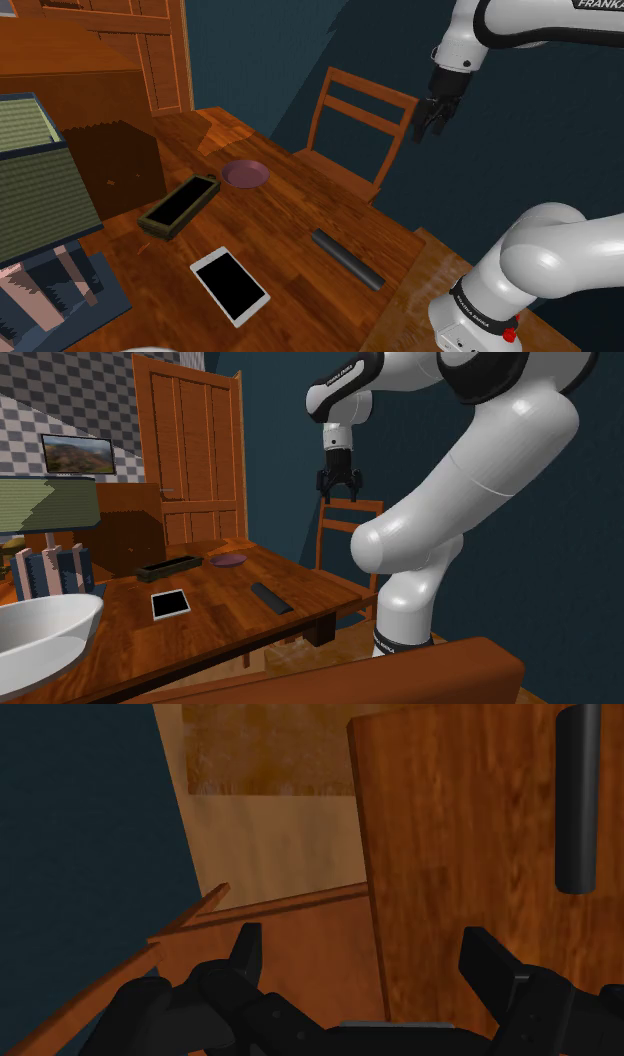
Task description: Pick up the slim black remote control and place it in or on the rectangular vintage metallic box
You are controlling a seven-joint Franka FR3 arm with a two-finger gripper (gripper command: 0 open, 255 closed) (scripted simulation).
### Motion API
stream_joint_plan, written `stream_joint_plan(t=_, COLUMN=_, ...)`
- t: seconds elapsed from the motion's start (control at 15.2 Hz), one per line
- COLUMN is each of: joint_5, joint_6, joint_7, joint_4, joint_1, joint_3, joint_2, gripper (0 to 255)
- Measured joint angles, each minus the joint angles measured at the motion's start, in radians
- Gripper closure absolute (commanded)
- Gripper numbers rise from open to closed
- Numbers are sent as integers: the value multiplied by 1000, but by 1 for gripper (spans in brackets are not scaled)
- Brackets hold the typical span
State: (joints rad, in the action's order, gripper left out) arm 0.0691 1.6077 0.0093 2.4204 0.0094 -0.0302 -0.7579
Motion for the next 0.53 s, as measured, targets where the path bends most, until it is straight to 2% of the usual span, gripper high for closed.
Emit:
stream_joint_plan(t=0.13, joint_5=-6, joint_6=10, joint_7=8, joint_4=15, joint_1=4, joint_3=8, joint_2=-6, gripper=0)
stream_joint_plan(t=0.53, joint_5=-74, joint_6=118, joint_7=103, joint_4=143, joint_1=62, joint_3=110, joint_2=-36, gripper=0)
